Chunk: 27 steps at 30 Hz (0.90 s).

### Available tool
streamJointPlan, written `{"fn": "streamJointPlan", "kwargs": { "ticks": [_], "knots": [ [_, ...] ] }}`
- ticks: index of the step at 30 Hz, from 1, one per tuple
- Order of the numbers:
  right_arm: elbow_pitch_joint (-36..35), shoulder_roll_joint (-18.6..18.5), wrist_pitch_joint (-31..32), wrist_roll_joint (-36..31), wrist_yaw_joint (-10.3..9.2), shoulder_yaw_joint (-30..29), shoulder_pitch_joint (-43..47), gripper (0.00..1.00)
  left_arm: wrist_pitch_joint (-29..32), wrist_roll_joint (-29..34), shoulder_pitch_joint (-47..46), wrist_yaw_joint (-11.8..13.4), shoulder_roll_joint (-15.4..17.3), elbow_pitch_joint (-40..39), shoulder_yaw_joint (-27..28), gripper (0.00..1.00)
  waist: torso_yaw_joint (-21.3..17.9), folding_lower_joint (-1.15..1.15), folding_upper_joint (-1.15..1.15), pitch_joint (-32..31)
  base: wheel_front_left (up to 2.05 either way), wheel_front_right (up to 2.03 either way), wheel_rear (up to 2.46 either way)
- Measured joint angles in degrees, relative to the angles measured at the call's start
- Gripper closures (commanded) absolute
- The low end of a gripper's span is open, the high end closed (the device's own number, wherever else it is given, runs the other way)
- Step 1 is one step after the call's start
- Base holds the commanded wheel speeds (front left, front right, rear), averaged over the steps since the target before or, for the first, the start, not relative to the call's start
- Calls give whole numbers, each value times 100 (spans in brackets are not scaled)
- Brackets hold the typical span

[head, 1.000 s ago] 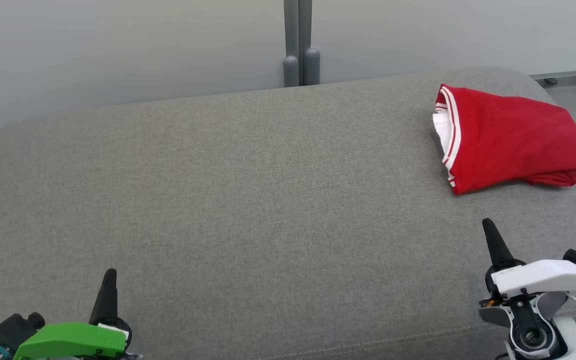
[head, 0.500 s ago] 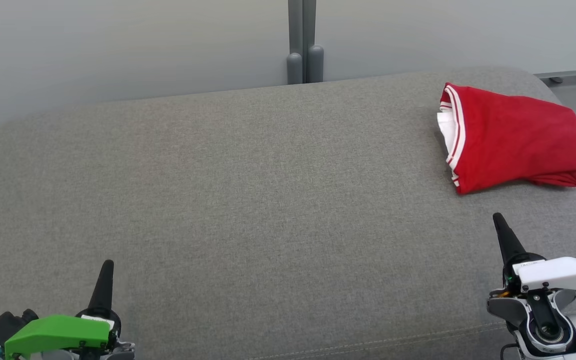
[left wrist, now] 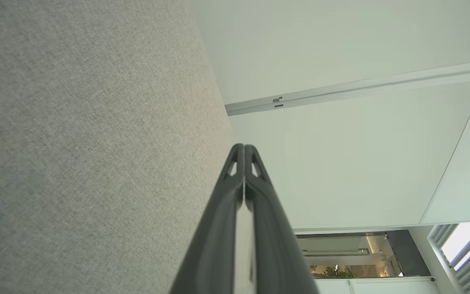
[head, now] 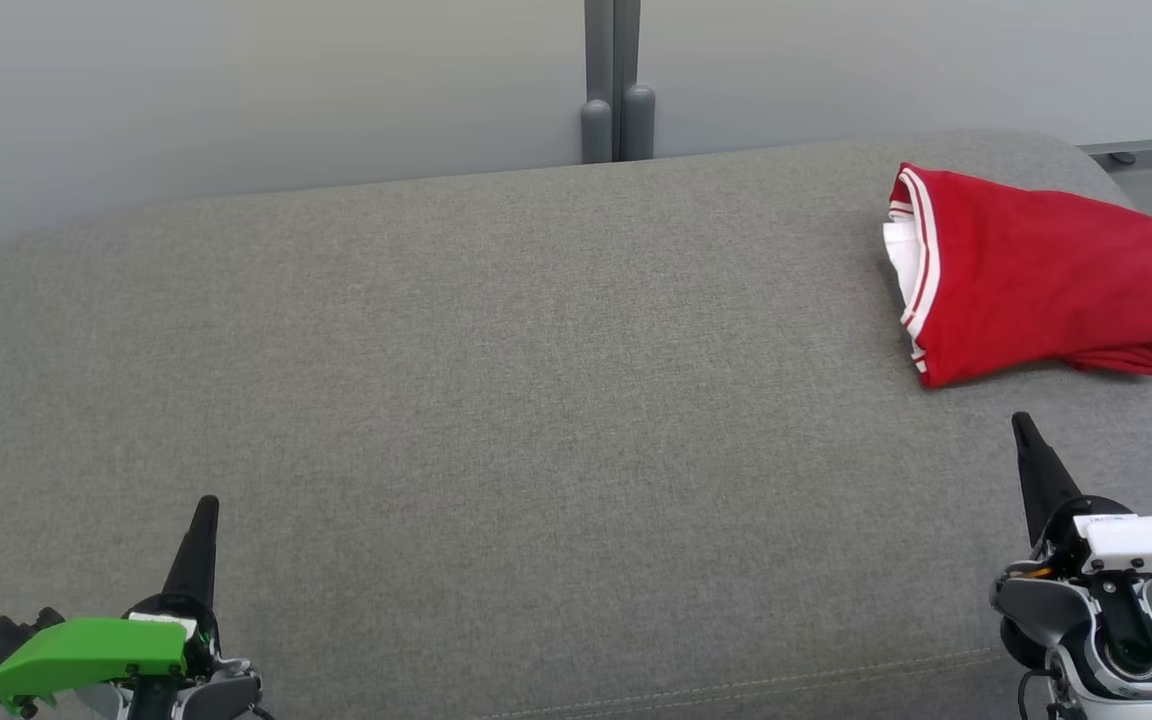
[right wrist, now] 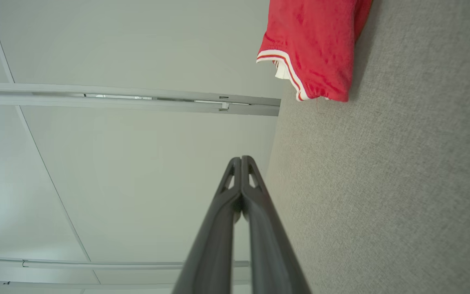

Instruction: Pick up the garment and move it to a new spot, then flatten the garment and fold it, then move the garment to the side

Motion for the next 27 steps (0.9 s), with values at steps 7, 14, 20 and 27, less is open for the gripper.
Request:
{"fn": "streamJointPlan", "kwargs": {
  "ticks": [7,14,20,27],
  "knots": [
    [19,21,115,522,113,-165,-69,100,122,-558,-115,-99,22,67,60,100,26,0,0,19,0,0,0],
    [38,35,162,727,141,-227,-85,100,149,-669,-144,-148,27,110,87,100,33,0,0,24,0,0,0],
    [47,36,163,727,141,-231,-85,100,151,-669,-145,-148,27,125,91,100,33,0,0,23,0,0,0],
    [63,37,163,727,141,-236,-86,100,151,-669,-147,-149,27,145,93,100,33,0,0,22,0,0,0]
  ]
}}
